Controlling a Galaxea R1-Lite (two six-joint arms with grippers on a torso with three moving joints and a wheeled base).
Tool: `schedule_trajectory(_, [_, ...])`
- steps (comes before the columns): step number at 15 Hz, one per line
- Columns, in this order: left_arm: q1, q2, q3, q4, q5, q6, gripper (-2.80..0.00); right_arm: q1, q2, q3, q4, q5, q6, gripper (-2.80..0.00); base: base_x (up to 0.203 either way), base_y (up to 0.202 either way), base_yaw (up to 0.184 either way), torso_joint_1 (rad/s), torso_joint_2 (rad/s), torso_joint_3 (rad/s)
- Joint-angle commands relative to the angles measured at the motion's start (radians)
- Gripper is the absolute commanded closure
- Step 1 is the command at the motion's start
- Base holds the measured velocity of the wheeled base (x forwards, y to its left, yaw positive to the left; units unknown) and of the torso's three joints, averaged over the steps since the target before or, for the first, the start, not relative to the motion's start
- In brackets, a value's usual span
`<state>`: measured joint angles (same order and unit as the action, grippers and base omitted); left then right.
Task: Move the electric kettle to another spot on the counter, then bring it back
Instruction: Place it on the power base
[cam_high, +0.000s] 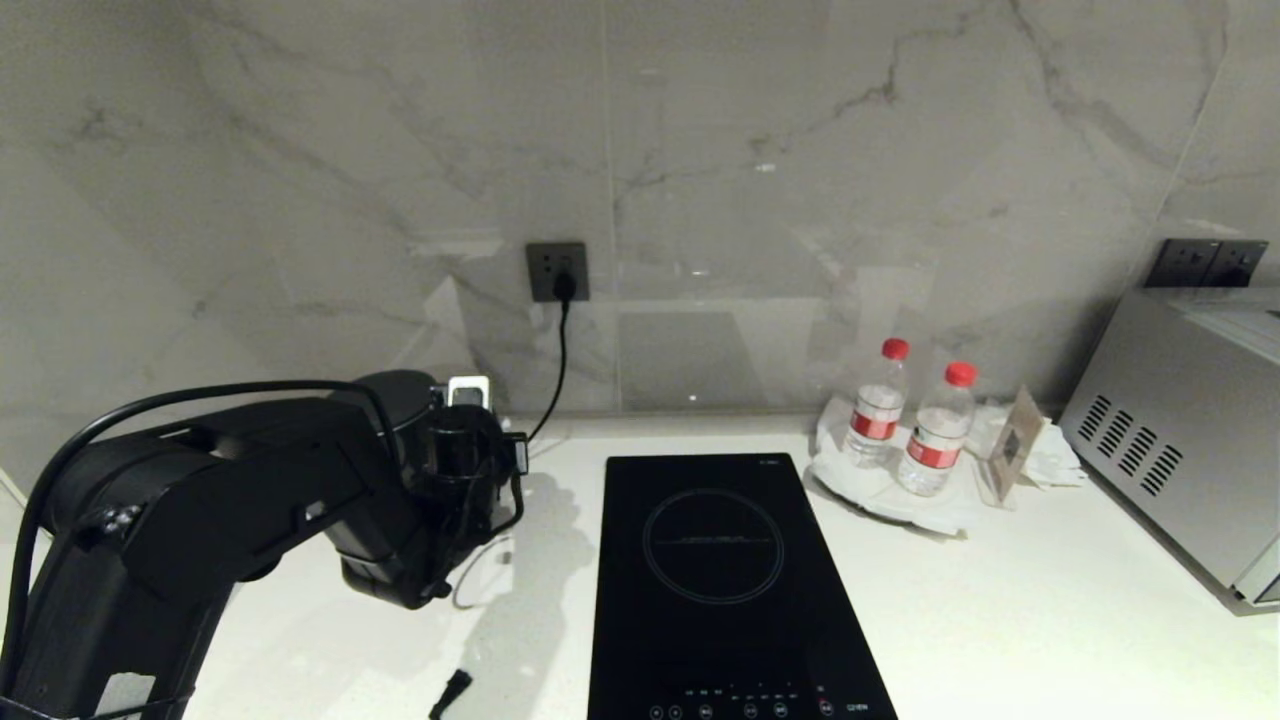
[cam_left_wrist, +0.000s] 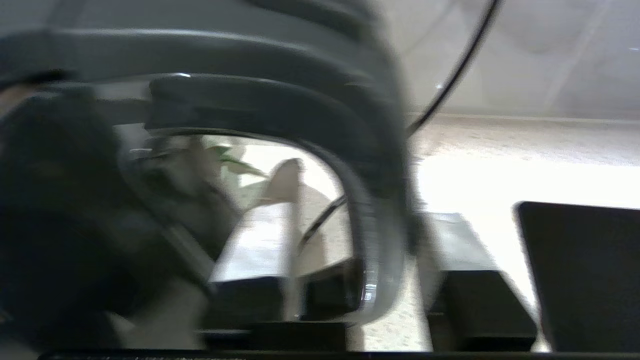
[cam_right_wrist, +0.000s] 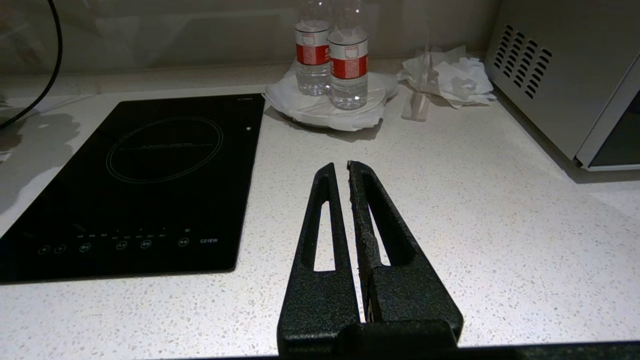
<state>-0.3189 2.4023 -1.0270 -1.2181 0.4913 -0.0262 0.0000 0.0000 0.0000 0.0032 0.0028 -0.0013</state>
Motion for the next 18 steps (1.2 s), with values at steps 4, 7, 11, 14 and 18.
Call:
schedule_trajectory(4, [-0.012, -0.010, 0.008, -0.021, 0.003, -0.004, -2.80, 0.000, 0.000, 0.000, 0.000, -0.001, -0.001, 0.00, 0.000, 0.000, 0.000, 0.000, 0.00, 0.000])
schedule_trajectory(7, [-0.029, -0.056, 0.077, -0.021, -0.011, -0.012, -2.80, 0.000, 0.002, 0.000, 0.000, 0.000, 0.000, 0.00, 0.000, 0.000, 0.000, 0.000, 0.00, 0.000])
schedule_trajectory(11, [-0.061, -0.063, 0.133, -0.072, -0.011, -0.023, -2.80, 0.000, 0.002, 0.000, 0.000, 0.000, 0.000, 0.00, 0.000, 0.000, 0.000, 0.000, 0.00, 0.000])
schedule_trajectory(14, [-0.069, -0.050, 0.142, -0.075, -0.008, -0.021, -2.80, 0.000, 0.001, 0.000, 0.000, 0.000, 0.000, 0.00, 0.000, 0.000, 0.000, 0.000, 0.00, 0.000])
schedule_trajectory(18, [-0.074, -0.071, 0.221, -0.078, -0.012, -0.030, -2.80, 0.000, 0.000, 0.000, 0.000, 0.000, 0.000, 0.00, 0.000, 0.000, 0.000, 0.000, 0.00, 0.000])
